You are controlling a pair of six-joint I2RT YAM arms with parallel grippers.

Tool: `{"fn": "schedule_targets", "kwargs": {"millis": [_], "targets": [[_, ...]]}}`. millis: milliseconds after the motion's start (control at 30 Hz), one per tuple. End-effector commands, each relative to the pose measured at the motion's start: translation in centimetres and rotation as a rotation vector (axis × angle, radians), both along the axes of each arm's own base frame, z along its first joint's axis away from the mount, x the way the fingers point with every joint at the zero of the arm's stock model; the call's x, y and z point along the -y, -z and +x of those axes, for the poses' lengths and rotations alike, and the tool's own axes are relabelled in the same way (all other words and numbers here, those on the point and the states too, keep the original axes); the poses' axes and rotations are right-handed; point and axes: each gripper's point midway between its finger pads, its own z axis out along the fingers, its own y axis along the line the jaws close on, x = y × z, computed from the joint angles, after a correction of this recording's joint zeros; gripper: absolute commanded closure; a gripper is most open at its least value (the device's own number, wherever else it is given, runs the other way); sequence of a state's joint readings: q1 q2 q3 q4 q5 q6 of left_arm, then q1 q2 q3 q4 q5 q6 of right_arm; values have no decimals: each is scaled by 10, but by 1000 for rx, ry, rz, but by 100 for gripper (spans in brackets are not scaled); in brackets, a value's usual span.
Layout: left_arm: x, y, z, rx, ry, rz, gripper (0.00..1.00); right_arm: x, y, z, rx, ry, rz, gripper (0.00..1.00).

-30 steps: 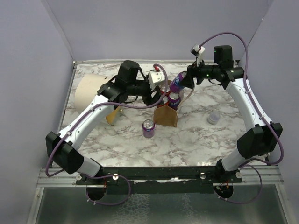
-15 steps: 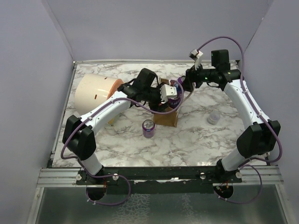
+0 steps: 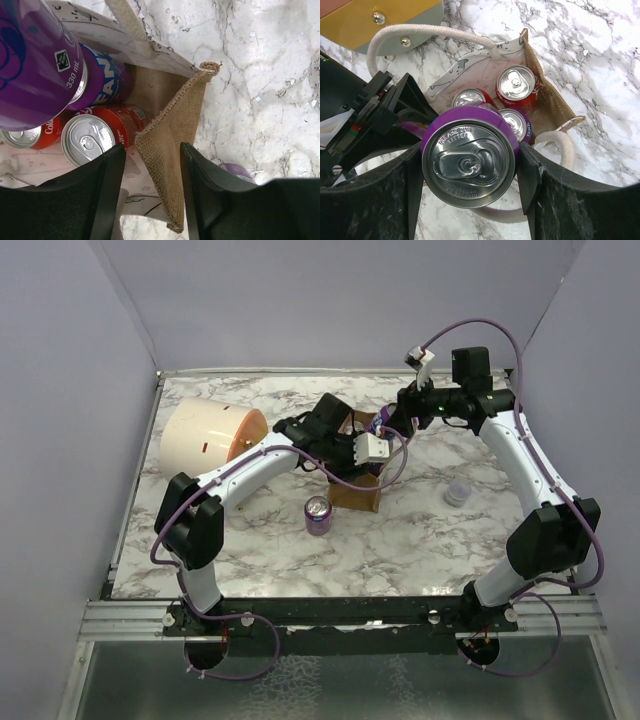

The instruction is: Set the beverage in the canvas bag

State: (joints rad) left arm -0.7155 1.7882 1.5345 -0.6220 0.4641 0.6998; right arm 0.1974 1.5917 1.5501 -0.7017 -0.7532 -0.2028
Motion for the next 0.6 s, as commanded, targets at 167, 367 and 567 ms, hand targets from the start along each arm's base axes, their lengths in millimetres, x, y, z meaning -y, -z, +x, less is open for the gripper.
{"fn": "schedule_targets", "kwargs": {"millis": [167, 367, 567], "targets": [[2, -9, -31, 3, 124, -30, 73, -6, -27, 0, 105, -19, 40, 99], [-4, 2, -56, -12, 231, 6, 94, -8, -19, -3, 78, -39, 44, 99], [-15, 12, -80, 33, 365, -3, 100, -12, -20, -10, 75, -70, 57, 99]]}}
